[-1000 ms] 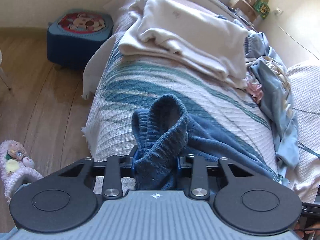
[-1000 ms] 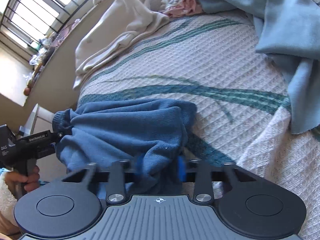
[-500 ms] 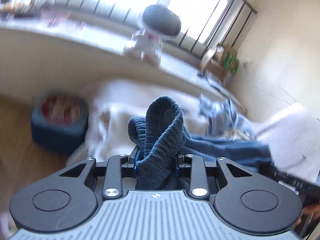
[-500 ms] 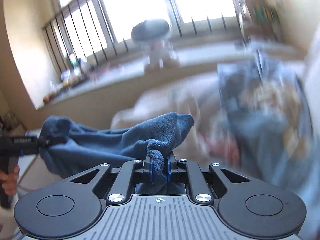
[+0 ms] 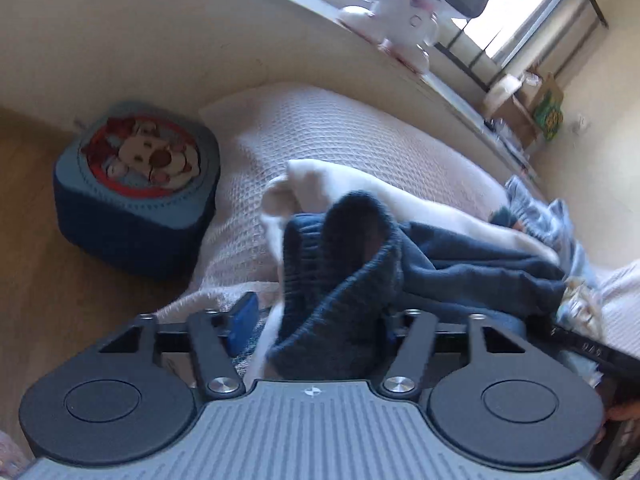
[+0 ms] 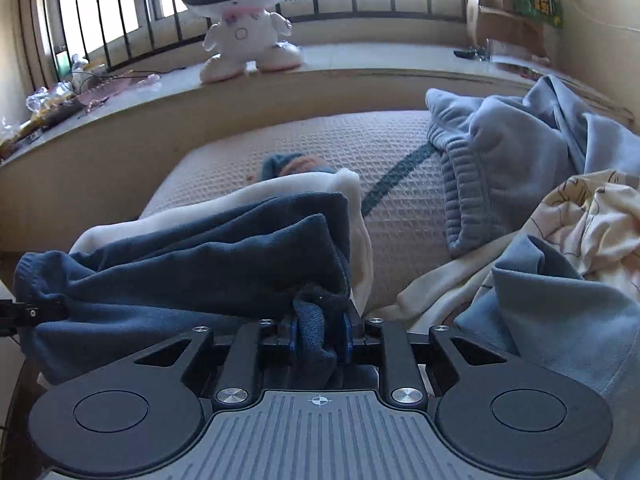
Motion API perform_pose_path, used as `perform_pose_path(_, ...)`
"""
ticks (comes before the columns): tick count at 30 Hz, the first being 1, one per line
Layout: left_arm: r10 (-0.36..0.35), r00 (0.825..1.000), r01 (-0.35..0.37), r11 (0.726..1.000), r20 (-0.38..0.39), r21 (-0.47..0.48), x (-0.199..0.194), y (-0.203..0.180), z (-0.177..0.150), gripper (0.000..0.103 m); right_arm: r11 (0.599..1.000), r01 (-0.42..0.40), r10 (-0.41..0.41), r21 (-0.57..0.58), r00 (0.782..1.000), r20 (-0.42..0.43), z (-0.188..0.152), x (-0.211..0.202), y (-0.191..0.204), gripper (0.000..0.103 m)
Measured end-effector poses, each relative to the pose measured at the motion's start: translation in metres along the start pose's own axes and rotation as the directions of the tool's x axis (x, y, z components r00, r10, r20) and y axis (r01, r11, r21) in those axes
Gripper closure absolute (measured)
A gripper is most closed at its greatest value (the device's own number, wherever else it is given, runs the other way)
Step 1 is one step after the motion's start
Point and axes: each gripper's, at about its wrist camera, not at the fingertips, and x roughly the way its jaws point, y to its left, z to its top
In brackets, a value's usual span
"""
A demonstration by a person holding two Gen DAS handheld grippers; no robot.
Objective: Fold clothes
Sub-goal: 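Lower the sweatpants onto the folded white sweatshirt and open both grippers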
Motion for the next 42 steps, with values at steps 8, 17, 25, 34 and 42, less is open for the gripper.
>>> perform_pose_path(8,0.01,0.988,-0.001,0.998,0.155,-0.057,-0.07,0.005,0.023,0.039,0.997,0.045,-0.033,-0.067,0.985,0.172,0.016,-0.062,0.004,0.053)
perform_pose_path(17,-0.037,0.999,0.029,0.981,0.04,0.191,-0.06,-0.071,0.002,0.088,0.971,-0.169,0.184,-0.169,0.98,0.079,0.012,-0.054,0.048,0.082)
perform_pose_path(25,0.059,0.998,-0.05,0.974,-0.032,0.223,0.011,-0.049,-0.005,0.096,0.99,-0.033,0.036,-0.137,0.999,0.019,0.009,0.007,0.031,0.086)
perform_pose_path(34,0.074,0.994,-0.058,0.983,-0.083,0.176,0.02,-0.048,0.007,0.079,0.999,0.006,-0.006,-0.046,1.0,0.001,0.003,0.025,0.033,0.08)
perform_pose_path(42,0.194,0.978,-0.148,0.903,-0.075,0.403,-0.072,-0.126,-0.053,0.013,0.995,-0.093,0.088,0.024,0.983,0.163,-0.03,-0.084,0.037,0.029)
